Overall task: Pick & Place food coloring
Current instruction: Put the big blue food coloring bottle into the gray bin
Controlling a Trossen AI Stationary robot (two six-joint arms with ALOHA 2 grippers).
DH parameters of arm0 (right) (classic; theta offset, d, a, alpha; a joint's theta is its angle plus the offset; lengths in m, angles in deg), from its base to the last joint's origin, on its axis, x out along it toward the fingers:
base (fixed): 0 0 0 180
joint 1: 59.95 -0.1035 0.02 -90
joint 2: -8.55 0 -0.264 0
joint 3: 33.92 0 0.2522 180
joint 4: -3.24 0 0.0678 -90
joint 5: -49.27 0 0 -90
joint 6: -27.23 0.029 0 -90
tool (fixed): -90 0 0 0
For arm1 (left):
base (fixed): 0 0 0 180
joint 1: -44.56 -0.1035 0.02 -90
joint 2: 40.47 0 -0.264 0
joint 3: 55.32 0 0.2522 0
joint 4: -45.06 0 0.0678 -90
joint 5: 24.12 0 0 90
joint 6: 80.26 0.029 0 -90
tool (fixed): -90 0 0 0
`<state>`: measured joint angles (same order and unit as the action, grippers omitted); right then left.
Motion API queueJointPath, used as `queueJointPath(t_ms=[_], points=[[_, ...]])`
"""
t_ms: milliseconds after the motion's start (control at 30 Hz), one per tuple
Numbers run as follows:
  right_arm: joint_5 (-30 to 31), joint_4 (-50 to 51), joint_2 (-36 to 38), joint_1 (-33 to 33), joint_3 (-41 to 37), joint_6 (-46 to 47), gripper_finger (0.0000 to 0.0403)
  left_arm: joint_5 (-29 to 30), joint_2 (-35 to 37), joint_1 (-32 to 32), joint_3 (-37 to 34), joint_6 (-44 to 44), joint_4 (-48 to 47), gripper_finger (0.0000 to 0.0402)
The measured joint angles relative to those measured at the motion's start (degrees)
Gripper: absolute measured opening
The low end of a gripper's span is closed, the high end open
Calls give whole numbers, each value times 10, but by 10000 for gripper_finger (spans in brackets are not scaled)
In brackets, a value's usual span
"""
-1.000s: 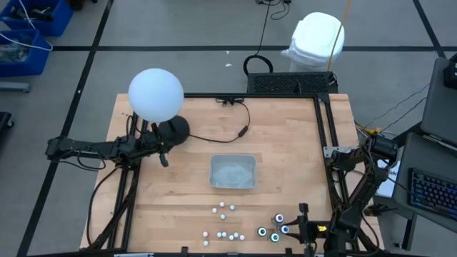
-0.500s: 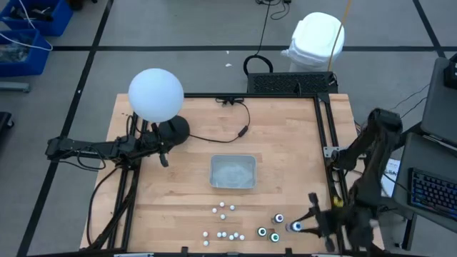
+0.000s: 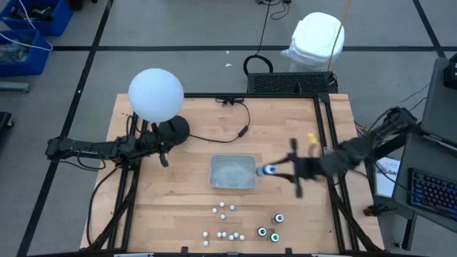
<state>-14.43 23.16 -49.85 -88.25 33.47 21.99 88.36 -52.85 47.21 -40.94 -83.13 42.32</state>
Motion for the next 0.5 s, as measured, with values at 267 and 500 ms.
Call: queueJointPath(t_ms=[267, 500], points=[[-207, -235, -177, 163, 0, -32, 105, 0, 0, 0, 0, 0, 0, 56], [-218, -322, -313, 205, 16, -7, 105, 0, 0, 0, 0, 5, -1, 56]])
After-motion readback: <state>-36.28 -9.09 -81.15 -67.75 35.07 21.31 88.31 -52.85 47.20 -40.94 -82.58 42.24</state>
